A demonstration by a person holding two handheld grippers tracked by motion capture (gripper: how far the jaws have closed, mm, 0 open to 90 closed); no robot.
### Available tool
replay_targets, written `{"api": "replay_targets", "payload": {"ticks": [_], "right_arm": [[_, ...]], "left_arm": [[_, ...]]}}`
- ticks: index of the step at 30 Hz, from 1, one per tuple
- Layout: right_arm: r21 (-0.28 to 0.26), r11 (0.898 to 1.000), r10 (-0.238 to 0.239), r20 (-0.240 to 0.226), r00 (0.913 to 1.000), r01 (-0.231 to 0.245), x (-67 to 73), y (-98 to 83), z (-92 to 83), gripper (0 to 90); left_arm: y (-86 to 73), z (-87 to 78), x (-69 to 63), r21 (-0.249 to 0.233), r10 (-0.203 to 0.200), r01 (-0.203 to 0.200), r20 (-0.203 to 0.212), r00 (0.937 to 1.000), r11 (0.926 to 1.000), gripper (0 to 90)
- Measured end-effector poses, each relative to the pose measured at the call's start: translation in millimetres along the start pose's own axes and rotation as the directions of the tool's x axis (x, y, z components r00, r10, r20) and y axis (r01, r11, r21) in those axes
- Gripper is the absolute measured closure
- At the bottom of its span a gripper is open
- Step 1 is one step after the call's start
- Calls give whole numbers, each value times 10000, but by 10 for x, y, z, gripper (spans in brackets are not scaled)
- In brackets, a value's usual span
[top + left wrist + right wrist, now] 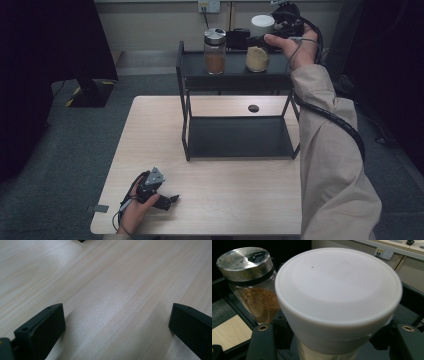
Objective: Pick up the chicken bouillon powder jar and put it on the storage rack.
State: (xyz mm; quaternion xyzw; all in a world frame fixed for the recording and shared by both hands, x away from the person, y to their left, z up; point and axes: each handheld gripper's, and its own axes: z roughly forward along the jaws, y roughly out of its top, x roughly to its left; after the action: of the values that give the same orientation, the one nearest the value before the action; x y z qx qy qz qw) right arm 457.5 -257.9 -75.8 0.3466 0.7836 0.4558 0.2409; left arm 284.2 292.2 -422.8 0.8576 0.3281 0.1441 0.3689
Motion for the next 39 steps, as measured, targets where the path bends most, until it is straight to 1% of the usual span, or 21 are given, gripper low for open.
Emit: {"api": "replay_targets", "payload": {"ticks": [5, 13, 22, 24, 25, 27, 29, 32, 39], "right_arm": [[-65, 9999, 112, -23, 9999, -113, -16, -22, 2, 345], [-161, 9985, 517, -81, 9986, -518, -63, -66, -4, 343], [-108, 9986, 525, 17, 9986, -525, -36, -61, -8, 331], [-177, 9978, 638, 97, 9979, -636, -25, -69, -16, 281], [-193, 9975, 680, 102, 9976, -678, -24, -69, -23, 274], [-211, 9975, 676, 204, 9975, -672, -6, -64, -42, 228], [-241, 9963, 831, 172, 9964, -827, -4, -64, -62, 180], [-312, 9956, 898, 306, 9955, -888, 20, -73, -93, 117], [-470, 9940, 1018, 606, 9930, -991, 76, -115, -164, 34]], "left_arm": [[0, 0, 0, -2, 1, -1, -1, 10000, 10000, 0], [0, 0, 0, -1, 0, 0, 0, 10000, 10000, 0], [0, 0, 0, 0, 1, -1, -2, 10000, 10000, 0], [0, 0, 0, 1, 1, -1, 0, 10000, 10000, 0], [0, 0, 0, 0, 0, 0, -1, 10000, 10000, 0], [0, 0, 0, -1, 0, 0, 0, 10000, 10000, 0], [0, 0, 0, 1, 2, -2, 0, 10000, 10000, 0], [0, 0, 0, 2, 2, -2, 0, 10000, 10000, 0], [0, 0, 0, 1, 2, -2, -1, 10000, 10000, 0]]}}
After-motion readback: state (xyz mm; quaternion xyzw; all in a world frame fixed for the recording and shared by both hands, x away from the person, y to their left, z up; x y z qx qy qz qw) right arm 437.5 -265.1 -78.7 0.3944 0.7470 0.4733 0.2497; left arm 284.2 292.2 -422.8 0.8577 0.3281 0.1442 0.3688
